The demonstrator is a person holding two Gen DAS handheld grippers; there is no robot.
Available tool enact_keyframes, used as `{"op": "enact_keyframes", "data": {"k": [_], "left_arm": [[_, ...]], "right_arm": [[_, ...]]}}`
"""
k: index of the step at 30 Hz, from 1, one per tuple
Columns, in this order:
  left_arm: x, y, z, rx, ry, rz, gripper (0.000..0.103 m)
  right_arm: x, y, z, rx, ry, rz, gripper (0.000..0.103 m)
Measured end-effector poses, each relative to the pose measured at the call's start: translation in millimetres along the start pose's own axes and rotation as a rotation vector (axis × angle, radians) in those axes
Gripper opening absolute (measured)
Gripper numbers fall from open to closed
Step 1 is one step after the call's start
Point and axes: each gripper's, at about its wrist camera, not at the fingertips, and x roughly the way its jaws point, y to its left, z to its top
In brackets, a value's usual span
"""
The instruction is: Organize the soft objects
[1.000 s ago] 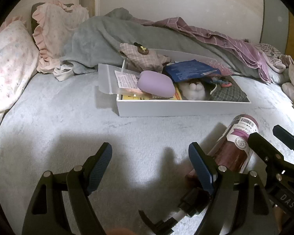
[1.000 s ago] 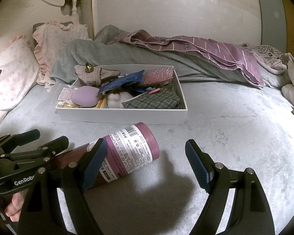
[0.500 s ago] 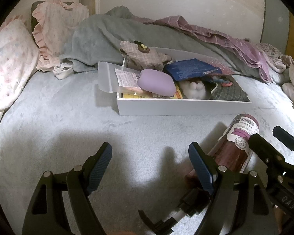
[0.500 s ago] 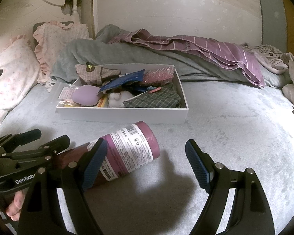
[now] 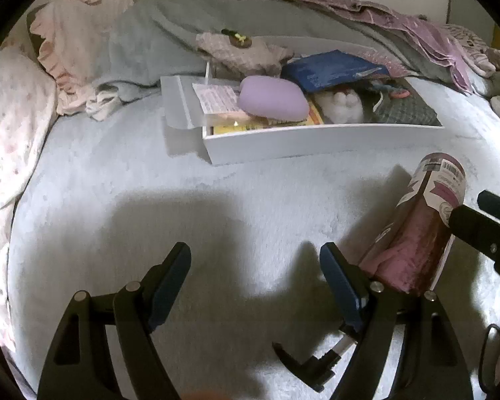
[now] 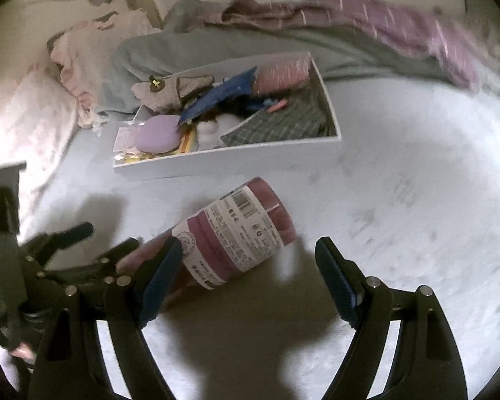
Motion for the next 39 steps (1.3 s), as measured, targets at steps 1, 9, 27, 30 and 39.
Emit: {"op": "enact_keyframes", "data": {"k": [1, 9, 27, 30, 39], "left_arm": [[-1, -1, -1, 0.005, -0.010, 0.001, 0.079], [-20, -6, -1, 0.039, -0.099, -0.052, 0.075], [-44, -16, -5, 0.051, -0.159, -0.088, 0.075], [-43, -15, -5, 0.044, -0.157, -0.088, 0.075], [-41, -12, -5, 0.014, -0.163, -0.093, 0.075]], "right_arm": [[-2, 2, -1, -0.020, -0.017, -0.018, 0.082], [-11, 13, 0, -0.122, -0.058, -0.104, 0.082], [-26, 17, 0, -0.141, -0.080, -0.084, 0.082], [-25, 17, -1, -0.144, -0.081, -0.085, 0.082], [-25, 17, -2, -0.138, -0.081, -0.073, 0.082]]}}
